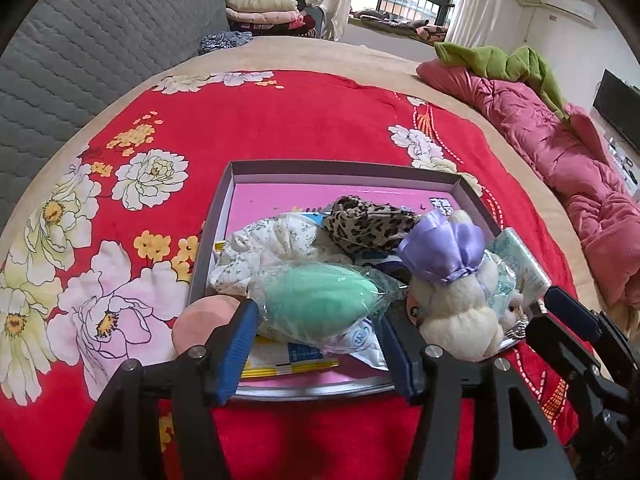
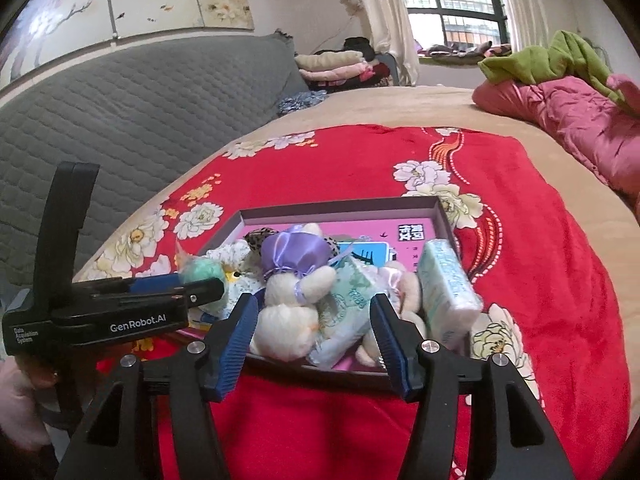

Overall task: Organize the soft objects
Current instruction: 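Open the right tool to release the bunny and withdraw both tools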

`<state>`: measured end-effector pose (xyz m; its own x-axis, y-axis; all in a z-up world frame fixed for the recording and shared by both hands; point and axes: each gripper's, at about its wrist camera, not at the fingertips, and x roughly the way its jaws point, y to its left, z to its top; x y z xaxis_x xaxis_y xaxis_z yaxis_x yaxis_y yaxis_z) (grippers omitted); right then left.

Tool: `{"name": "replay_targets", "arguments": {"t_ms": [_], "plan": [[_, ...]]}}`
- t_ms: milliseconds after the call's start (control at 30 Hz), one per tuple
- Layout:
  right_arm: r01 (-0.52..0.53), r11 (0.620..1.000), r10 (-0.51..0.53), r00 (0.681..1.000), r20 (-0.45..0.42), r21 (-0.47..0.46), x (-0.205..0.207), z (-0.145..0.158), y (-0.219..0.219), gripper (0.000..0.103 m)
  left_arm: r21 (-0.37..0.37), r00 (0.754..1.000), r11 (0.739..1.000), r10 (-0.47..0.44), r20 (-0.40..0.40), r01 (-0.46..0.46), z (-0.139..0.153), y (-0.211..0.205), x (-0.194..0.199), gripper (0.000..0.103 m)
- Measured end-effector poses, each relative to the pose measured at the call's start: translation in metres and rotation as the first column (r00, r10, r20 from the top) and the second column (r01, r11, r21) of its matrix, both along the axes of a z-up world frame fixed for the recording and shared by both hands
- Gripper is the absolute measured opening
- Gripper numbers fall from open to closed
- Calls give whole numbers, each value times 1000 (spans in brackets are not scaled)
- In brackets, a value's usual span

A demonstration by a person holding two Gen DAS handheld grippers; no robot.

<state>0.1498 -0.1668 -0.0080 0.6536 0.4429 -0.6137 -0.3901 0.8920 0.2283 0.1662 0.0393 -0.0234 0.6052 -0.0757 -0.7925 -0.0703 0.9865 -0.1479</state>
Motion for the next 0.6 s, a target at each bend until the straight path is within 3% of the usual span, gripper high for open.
{"name": "replay_targets", "arguments": {"t_ms": [600], "plan": [[51, 999, -51, 998, 35, 3, -24, 23, -20, 65, 22, 998, 999, 26, 62, -28, 31, -3, -28, 61]]}}
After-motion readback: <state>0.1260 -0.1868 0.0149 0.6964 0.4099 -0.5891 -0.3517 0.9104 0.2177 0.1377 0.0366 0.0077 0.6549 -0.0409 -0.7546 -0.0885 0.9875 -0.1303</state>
